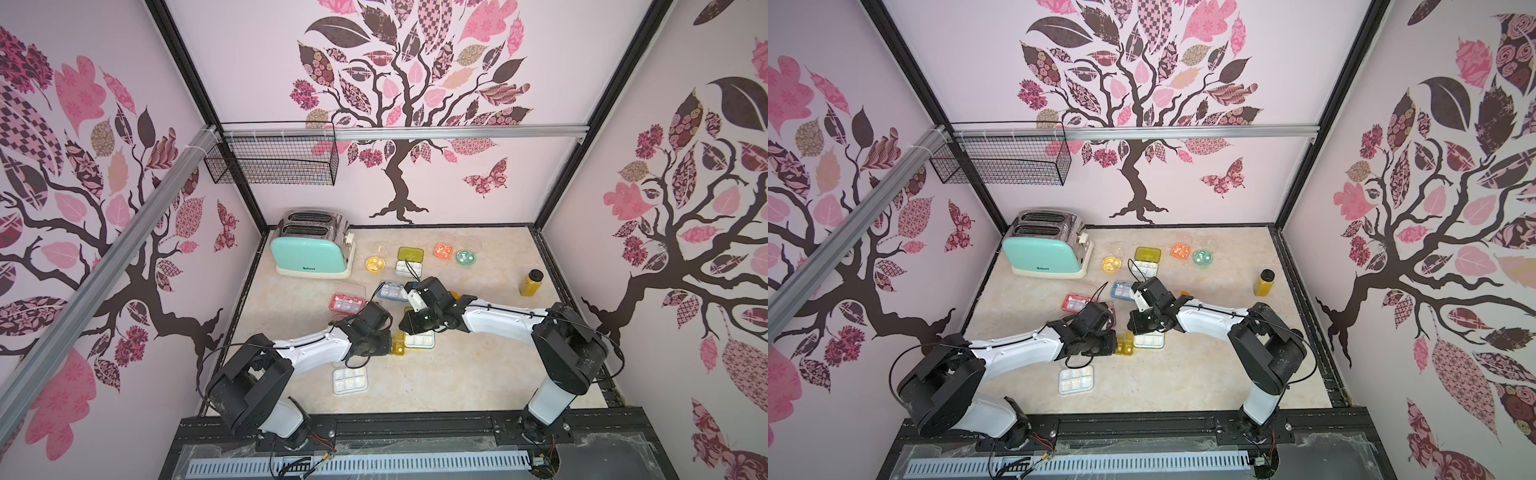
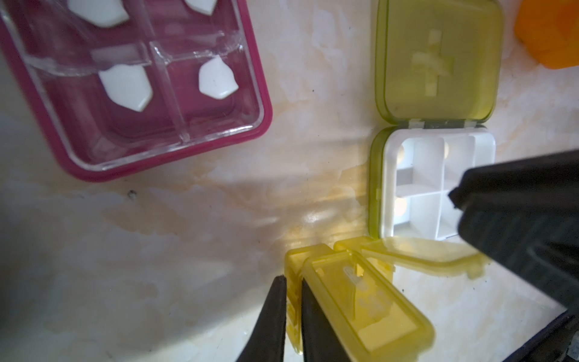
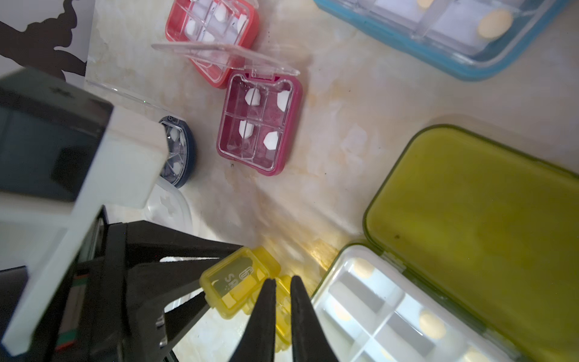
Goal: Close pillboxes
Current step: Close the lid on the pillbox.
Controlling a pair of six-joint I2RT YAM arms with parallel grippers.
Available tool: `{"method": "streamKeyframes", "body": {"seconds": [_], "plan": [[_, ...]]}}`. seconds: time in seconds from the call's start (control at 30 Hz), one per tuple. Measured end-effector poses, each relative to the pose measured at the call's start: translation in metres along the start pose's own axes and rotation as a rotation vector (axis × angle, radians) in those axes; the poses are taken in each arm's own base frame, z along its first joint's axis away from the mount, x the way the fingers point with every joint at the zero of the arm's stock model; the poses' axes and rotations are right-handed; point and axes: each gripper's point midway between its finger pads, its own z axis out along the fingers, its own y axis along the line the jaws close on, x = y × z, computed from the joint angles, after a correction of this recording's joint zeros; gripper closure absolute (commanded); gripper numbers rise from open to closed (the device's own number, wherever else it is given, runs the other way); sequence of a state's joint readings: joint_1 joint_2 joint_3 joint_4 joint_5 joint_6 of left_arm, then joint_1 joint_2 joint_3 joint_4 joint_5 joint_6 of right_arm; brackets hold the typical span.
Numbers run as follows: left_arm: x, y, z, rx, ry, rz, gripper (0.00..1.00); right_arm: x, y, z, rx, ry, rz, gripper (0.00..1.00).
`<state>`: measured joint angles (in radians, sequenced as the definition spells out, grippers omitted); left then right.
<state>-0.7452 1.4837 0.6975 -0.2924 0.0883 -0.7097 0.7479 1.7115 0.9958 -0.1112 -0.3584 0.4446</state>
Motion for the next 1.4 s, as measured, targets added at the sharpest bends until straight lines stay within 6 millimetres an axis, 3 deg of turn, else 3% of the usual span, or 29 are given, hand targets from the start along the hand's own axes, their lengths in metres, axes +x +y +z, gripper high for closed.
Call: {"method": "streamKeyframes", "body": {"seconds": [0.3, 0.5, 0.67, 0.8, 1.13, 1.4], "plan": [[-0.001, 0.001, 0.0, -0.007, -0.006, 0.003, 0.86, 0.024, -0.001, 0.003, -0.018, 0.054, 0.005, 0.85], [-0.002, 0.002, 0.0, -0.012, -0.01, 0.003, 0.87, 0.031, 0.004, 0.005, -0.027, 0.073, -0.021, 0.66], [-0.002, 0.002, 0.0, -0.012, -0.01, 0.003, 0.87, 0.037, 0.007, 0.007, -0.03, 0.085, -0.032, 0.64], [-0.001, 0.002, 0.0, -0.013, -0.009, 0.002, 0.87, 0.044, 0.009, 0.008, -0.028, 0.101, -0.039, 0.56], [0.0, 0.004, 0.001, -0.016, -0.009, 0.001, 0.87, 0.062, 0.006, 0.014, -0.005, 0.122, 0.001, 0.62], [0.0, 0.004, 0.0, -0.014, -0.012, 0.002, 0.87, 0.066, 0.005, 0.019, 0.0, 0.129, 0.026, 0.63]]}}
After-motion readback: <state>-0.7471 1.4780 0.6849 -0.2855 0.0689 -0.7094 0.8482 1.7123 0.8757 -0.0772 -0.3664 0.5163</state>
